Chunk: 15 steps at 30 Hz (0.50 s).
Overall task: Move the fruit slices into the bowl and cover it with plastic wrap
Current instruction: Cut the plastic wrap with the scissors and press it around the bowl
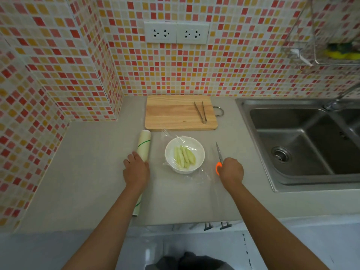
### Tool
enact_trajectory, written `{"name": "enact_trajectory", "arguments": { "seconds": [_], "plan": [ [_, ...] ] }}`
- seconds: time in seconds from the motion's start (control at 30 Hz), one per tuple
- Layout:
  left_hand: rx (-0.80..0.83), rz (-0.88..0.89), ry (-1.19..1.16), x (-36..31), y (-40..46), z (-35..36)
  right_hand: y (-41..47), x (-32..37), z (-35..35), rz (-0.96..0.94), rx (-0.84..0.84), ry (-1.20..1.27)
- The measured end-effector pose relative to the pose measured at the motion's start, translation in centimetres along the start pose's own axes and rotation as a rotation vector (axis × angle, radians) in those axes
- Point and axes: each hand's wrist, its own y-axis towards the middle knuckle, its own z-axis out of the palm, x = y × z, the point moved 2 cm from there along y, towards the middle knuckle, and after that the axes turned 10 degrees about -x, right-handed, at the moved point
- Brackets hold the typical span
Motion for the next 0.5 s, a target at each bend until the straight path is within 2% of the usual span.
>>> {"name": "enact_trajectory", "arguments": {
  "seconds": [0.5],
  "plan": [
    [-0.043, -0.065, 0.039, -0.28, 0.05, 0.13, 1.05, -0.27, 0.25, -0.091, -0.005, -0.148]
  ]
}}
